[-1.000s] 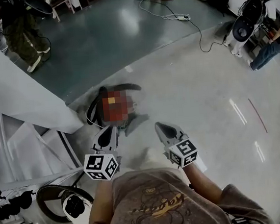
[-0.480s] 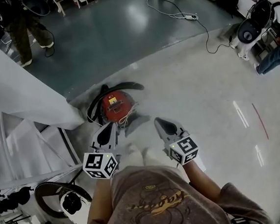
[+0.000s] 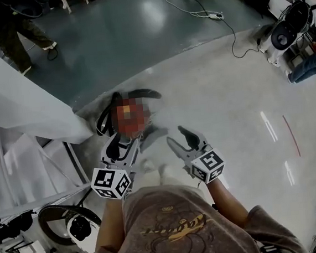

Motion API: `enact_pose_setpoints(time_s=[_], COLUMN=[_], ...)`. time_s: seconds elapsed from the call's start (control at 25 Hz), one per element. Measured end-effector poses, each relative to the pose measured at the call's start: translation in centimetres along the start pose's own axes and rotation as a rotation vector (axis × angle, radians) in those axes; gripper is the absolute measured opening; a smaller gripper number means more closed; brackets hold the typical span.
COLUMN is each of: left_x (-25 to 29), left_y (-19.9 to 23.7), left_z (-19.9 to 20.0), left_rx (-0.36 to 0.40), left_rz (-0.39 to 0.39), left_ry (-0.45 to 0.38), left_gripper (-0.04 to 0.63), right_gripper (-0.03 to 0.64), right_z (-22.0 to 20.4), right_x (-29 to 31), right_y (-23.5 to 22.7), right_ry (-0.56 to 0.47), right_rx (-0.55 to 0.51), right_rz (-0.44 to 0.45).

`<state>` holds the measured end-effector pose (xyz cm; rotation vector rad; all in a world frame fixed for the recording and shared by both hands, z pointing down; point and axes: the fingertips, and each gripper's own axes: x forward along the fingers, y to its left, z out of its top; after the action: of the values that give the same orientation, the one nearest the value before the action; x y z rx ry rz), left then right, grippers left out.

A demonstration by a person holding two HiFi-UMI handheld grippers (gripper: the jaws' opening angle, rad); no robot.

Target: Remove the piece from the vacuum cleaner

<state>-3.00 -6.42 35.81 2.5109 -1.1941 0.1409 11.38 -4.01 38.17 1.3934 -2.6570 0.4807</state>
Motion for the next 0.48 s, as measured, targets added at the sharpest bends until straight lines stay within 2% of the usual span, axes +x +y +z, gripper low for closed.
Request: enact_pose_setpoints(time_s=[0.04, 0.12, 0.48], left_x=[0.2, 0.5, 3.9], left_y=[0.4, 1.0, 4.8], left_z=[0.0, -0.2, -5.6], left_rx=[-0.007, -0.029, -0.046], left_rz=[0.0, -0.003, -0.018], left_ry=[0.0, 0.006, 0.121], left_gripper=[0.269, 0.282, 0.288], right_gripper=[0.204, 0.218, 0.227], right_z=[-0.2, -0.8, -5.6], right_x=[0.4, 1.1, 6.3], right_y=[0.0, 0.1, -1.9], right_ry=[0.015, 0.053, 0.189], right_rx=[-0.003, -0.008, -0.022], right_rz=[0.008, 0.025, 0.094])
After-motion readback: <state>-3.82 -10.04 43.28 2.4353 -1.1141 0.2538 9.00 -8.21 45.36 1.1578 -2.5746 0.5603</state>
